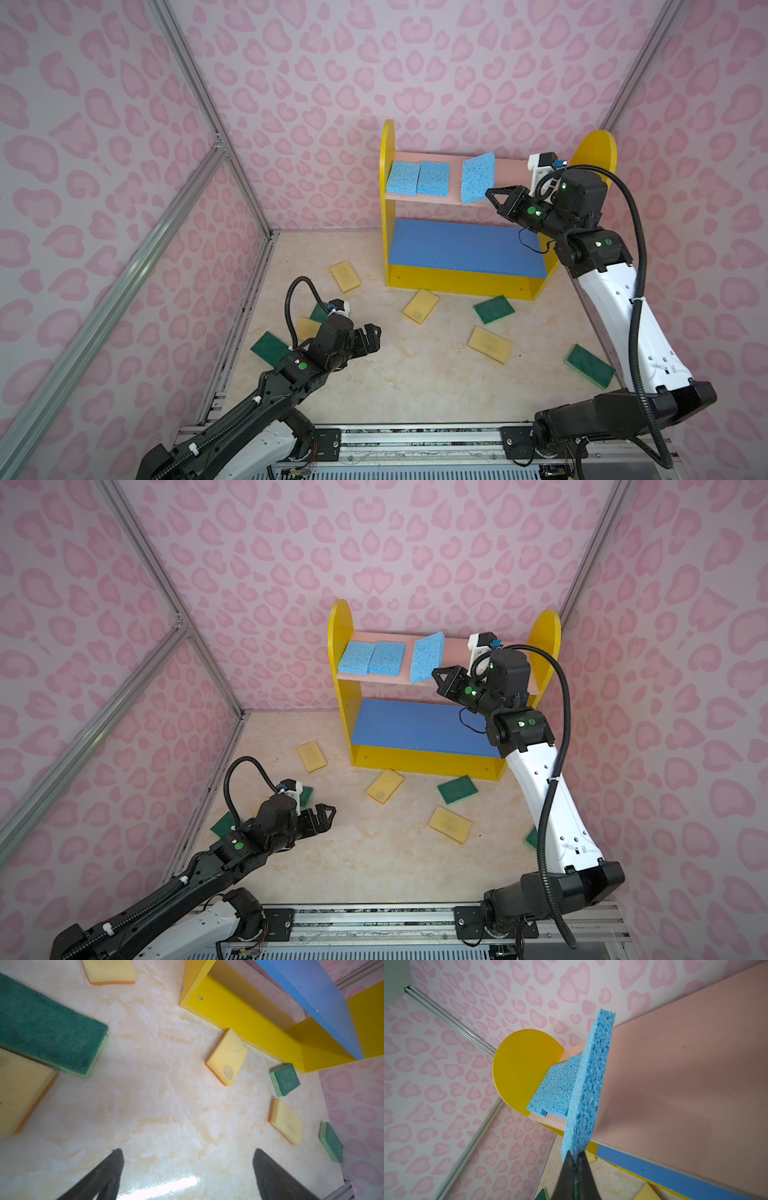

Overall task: Place and organize the cleaning sponges onto the shelf
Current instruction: 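Carry the blue sponge with the right gripper up to the pink top shelf, then set the blue sponge beside the other two and open the right gripper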

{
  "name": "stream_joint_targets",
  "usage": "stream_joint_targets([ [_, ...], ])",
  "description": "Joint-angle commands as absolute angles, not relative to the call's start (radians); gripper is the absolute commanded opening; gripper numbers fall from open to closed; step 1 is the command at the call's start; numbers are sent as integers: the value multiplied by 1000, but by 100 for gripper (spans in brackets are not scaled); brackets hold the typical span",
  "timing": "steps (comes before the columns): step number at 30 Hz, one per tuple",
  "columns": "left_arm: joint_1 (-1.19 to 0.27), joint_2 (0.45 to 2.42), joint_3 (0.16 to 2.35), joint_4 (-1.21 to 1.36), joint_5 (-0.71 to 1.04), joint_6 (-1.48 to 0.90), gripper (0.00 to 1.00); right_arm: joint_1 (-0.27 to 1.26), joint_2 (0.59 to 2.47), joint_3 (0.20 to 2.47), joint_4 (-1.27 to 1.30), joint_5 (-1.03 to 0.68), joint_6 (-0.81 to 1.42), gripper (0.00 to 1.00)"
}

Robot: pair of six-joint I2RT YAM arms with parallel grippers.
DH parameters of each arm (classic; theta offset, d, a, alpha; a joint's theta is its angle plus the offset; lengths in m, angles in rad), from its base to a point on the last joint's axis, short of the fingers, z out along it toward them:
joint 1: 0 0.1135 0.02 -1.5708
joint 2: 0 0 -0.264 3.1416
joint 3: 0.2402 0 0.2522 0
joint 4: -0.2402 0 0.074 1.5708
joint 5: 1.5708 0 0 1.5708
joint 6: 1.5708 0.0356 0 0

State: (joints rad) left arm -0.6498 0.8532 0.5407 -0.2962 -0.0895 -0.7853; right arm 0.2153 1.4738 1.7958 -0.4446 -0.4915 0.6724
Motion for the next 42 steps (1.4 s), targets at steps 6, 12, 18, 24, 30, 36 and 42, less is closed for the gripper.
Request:
stream_joint_targets([
  [6, -650, 840, 527, -268, -109, -778, 98, 212, 1558, 1860, -469, -529, 689, 7],
  [12, -648, 844, 526, -263, -112, -778, 98, 212, 1598, 1880, -458, -545, 705, 10],
  [18, -649, 837, 522, -265, -113, -781, 98, 209, 1619, 1909, -465, -524, 701, 11],
  [24, -649, 824, 514, -270, -120, -783, 98, 202, 1611, 1899, -457, -498, 711, 11],
  [30, -648, 832, 519, -270, -120, -781, 98, 189, 1611, 1888, -437, -496, 724, 12],
  [36, -647, 835, 525, -274, -124, -776, 98, 190, 1649, 1906, -419, -527, 742, 12],
  [42, -647, 825, 519, -280, -129, -775, 98, 202, 1668, 1922, -421, -539, 730, 12],
])
